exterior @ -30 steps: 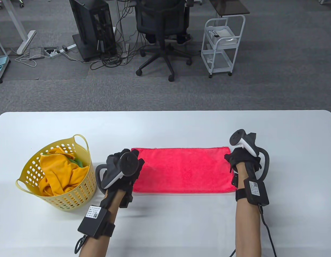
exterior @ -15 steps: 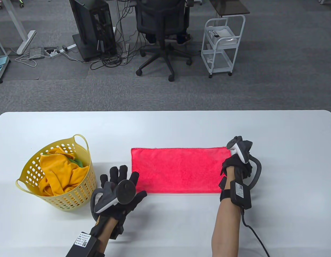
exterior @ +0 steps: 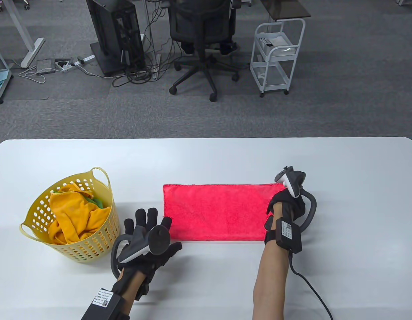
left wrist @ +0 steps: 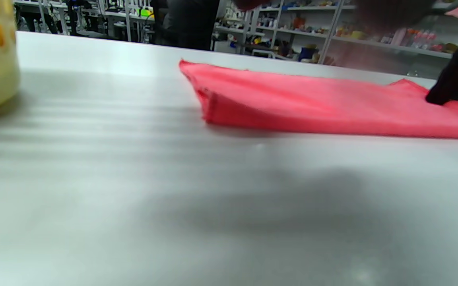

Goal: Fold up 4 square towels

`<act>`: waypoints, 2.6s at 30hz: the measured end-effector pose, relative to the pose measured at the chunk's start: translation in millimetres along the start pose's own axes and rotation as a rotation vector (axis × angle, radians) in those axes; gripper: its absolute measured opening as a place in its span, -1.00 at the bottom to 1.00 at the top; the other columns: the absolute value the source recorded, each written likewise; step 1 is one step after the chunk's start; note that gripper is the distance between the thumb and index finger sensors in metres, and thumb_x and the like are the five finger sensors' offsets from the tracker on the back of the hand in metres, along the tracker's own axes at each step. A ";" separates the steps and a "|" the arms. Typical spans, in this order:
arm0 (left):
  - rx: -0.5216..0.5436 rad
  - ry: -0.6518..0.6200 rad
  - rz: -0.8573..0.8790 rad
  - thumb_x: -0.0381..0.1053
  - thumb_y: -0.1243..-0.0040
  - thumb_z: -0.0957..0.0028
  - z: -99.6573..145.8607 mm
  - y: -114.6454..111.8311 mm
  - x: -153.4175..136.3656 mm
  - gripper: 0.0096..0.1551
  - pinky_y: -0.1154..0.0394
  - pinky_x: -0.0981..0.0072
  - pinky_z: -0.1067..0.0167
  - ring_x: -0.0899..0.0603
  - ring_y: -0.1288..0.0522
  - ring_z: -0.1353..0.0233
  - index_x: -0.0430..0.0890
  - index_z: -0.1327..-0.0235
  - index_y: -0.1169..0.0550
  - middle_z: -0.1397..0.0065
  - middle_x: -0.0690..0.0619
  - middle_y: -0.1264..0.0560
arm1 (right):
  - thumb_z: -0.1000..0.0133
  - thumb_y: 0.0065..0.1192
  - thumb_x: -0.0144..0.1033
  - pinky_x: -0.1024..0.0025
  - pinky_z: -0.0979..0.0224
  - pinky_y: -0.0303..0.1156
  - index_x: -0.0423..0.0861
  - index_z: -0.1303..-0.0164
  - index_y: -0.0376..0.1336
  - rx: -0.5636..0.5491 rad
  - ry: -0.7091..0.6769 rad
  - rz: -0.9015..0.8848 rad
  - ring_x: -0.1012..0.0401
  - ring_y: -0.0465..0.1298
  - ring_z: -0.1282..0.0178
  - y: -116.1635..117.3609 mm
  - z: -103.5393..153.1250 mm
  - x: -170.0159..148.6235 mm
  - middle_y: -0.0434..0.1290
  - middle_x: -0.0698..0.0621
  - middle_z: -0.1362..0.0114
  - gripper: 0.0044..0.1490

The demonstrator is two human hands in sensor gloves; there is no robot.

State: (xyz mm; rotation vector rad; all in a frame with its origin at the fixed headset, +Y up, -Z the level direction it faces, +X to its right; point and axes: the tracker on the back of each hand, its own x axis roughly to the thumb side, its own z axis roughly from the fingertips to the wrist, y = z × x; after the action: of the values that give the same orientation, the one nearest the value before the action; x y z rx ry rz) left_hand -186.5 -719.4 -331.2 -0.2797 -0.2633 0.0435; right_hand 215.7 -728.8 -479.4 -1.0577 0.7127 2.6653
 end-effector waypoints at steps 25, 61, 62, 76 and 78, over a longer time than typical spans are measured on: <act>-0.001 -0.009 0.001 0.54 0.16 -0.16 4.0 2.9 -6.4 0.09 0.41 -0.60 -0.37 -0.61 0.42 -0.63 -0.03 -0.80 0.05 -0.76 -0.38 0.30 | -0.27 0.45 -0.21 0.31 0.06 0.64 -0.15 -0.40 0.24 -0.116 -0.222 -0.126 0.14 0.76 0.07 -5.5 25.9 3.5 0.51 -0.32 -0.46 -0.42; -0.055 -0.005 0.004 0.56 0.18 -0.16 7.6 2.7 -14.4 0.12 0.43 -0.61 -0.36 -0.61 0.47 -0.61 -0.03 -0.79 0.10 -0.74 -0.39 0.36 | -0.31 0.40 -0.26 0.47 0.32 0.62 -0.34 -0.41 0.19 -0.232 -0.725 -0.046 0.29 0.75 0.36 54.9 190.9 179.1 0.54 -0.31 -0.37 -0.36; -0.056 -0.006 0.006 0.56 0.18 -0.16 7.5 2.6 -14.5 0.12 0.42 -0.61 -0.36 -0.61 0.46 -0.61 -0.03 -0.79 0.10 -0.74 -0.39 0.36 | -0.31 0.40 -0.26 0.47 0.33 0.63 -0.34 -0.41 0.18 -0.224 -0.724 -0.032 0.29 0.75 0.38 61.4 190.0 185.4 0.53 -0.31 -0.37 -0.35; -0.077 -0.010 0.005 0.54 0.17 -0.18 6.0 2.6 -13.9 0.10 0.41 -0.61 -0.37 -0.62 0.45 -0.61 -0.04 -0.79 0.09 -0.74 -0.39 0.35 | -0.35 0.16 0.13 0.41 0.21 0.65 -0.34 -0.57 0.10 0.288 -0.854 -0.200 0.16 0.78 0.16 80.8 159.3 205.0 0.39 -0.53 -0.44 -0.11; -0.072 -0.012 0.005 0.54 0.16 -0.17 6.2 2.9 -13.0 0.10 0.41 -0.61 -0.37 -0.62 0.44 -0.61 -0.04 -0.79 0.08 -0.75 -0.39 0.35 | -0.37 0.14 0.09 0.37 0.15 0.63 -0.30 -0.59 0.09 0.290 -0.883 -0.250 0.11 0.77 0.12 75.6 159.4 201.7 0.34 -0.47 -0.54 -0.16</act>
State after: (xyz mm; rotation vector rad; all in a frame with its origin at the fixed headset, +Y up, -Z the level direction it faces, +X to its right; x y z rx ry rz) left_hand -200.7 -716.0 -329.5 -0.3521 -0.2767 0.0403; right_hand -51.7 -715.8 -489.5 0.1291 0.6646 2.3465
